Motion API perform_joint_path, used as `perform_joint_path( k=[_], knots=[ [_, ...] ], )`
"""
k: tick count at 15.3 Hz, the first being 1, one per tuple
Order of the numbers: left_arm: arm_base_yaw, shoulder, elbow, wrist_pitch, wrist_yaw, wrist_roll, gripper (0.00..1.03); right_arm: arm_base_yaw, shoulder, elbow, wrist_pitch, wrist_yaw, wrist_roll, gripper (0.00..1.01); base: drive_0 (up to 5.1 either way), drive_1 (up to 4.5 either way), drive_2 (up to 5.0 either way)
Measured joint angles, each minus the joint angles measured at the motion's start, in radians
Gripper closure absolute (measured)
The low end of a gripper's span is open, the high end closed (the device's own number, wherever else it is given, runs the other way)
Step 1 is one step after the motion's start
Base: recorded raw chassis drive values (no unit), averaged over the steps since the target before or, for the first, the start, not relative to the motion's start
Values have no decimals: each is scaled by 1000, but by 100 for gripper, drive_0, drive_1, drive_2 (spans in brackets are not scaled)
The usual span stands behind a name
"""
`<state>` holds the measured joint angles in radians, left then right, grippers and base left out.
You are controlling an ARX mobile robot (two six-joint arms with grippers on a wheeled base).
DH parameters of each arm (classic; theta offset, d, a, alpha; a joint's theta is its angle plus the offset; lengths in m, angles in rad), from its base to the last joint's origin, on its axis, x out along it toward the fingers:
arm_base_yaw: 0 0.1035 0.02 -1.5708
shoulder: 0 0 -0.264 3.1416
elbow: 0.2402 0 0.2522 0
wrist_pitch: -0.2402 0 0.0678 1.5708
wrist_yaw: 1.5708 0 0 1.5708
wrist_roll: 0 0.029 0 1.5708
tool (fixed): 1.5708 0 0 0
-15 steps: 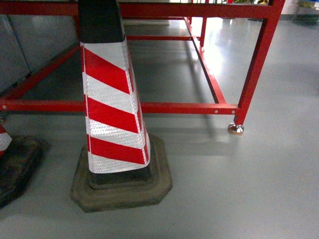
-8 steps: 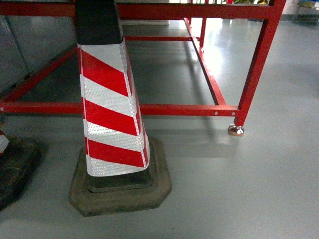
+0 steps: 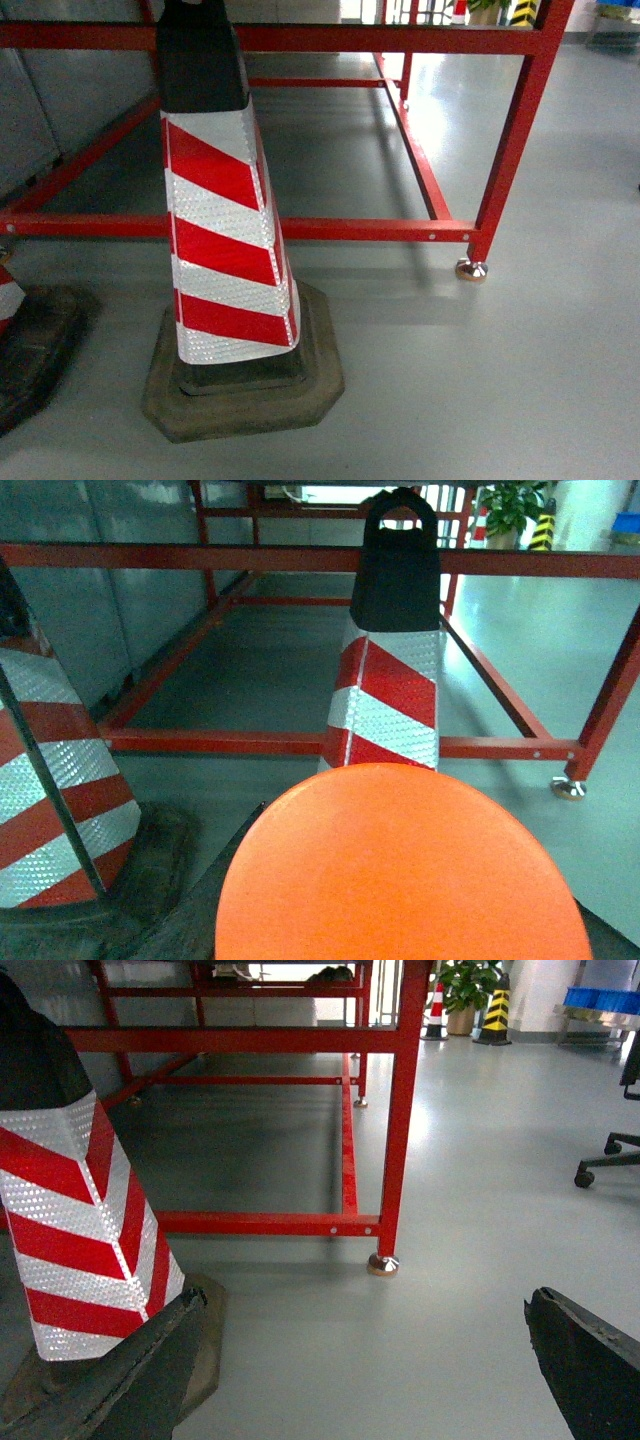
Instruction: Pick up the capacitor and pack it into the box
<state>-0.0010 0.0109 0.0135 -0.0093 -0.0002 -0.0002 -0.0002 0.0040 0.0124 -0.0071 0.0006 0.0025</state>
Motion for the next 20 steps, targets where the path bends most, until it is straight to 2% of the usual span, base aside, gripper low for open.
perform_joint_path(
  k=[20],
  knots=[
    [0, 0, 0, 2, 0, 0, 60, 0, 0, 0, 1, -1, -1, 3, 0, 0, 0]
  ],
)
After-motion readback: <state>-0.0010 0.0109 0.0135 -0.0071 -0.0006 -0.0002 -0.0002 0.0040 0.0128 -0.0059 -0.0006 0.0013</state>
